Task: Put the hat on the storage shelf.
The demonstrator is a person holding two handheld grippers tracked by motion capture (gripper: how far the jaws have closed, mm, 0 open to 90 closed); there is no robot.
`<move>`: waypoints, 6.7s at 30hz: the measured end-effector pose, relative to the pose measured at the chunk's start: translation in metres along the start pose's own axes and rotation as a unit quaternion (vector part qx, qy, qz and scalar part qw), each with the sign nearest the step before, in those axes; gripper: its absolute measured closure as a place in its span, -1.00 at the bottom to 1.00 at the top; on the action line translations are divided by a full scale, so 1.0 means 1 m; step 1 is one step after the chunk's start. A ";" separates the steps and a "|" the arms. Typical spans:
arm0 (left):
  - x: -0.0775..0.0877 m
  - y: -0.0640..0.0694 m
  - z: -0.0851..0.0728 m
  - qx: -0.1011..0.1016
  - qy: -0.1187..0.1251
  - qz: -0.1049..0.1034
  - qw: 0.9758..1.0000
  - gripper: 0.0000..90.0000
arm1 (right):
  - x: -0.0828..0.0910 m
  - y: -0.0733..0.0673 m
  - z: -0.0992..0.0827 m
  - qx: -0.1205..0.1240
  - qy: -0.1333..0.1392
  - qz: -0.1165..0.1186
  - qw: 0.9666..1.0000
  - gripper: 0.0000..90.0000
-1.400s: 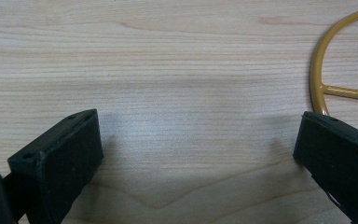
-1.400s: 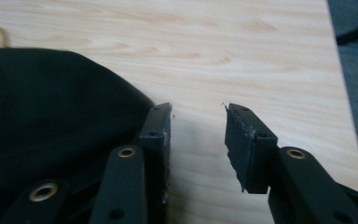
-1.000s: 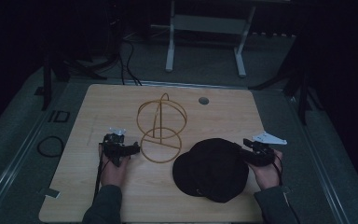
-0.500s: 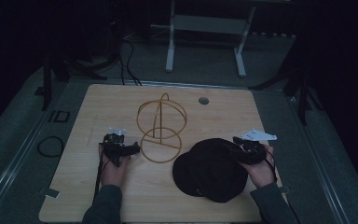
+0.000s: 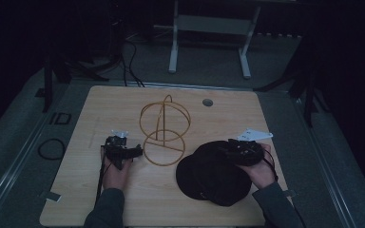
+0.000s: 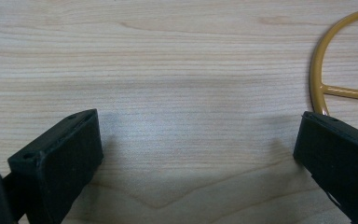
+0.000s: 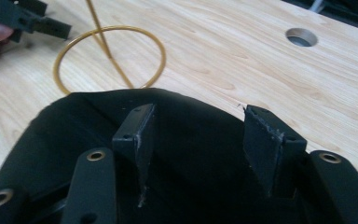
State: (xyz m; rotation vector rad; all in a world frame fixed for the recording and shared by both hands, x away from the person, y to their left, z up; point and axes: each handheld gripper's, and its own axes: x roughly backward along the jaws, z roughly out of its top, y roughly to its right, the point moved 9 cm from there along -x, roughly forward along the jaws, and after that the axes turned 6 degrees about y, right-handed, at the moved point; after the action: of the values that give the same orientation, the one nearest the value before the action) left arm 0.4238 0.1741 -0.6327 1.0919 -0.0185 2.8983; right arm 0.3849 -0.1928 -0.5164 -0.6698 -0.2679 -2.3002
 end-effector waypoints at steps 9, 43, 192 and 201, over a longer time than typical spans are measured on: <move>0.000 0.000 0.000 0.000 0.000 0.000 1.000 -0.98 | -0.005 -0.010 0.004 0.018 -0.014 0.021 1.000 -0.06; 0.000 0.000 0.000 0.002 0.001 0.001 1.000 -0.98 | -0.019 -0.045 0.005 0.118 -0.118 0.106 0.980 -0.30; 0.000 0.000 0.000 0.001 0.001 0.001 1.000 -0.98 | -0.020 0.025 0.086 0.062 -0.093 0.032 0.993 0.91; 0.000 0.000 0.000 0.001 0.001 0.001 1.000 -0.98 | -0.015 0.027 0.096 0.061 -0.072 0.025 0.995 0.91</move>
State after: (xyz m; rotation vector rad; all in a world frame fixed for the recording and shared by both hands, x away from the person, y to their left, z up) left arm 0.4240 0.1740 -0.6326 1.0906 -0.0156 2.9014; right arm 0.4502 -0.1680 -0.4434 -0.7719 -0.4495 -2.1717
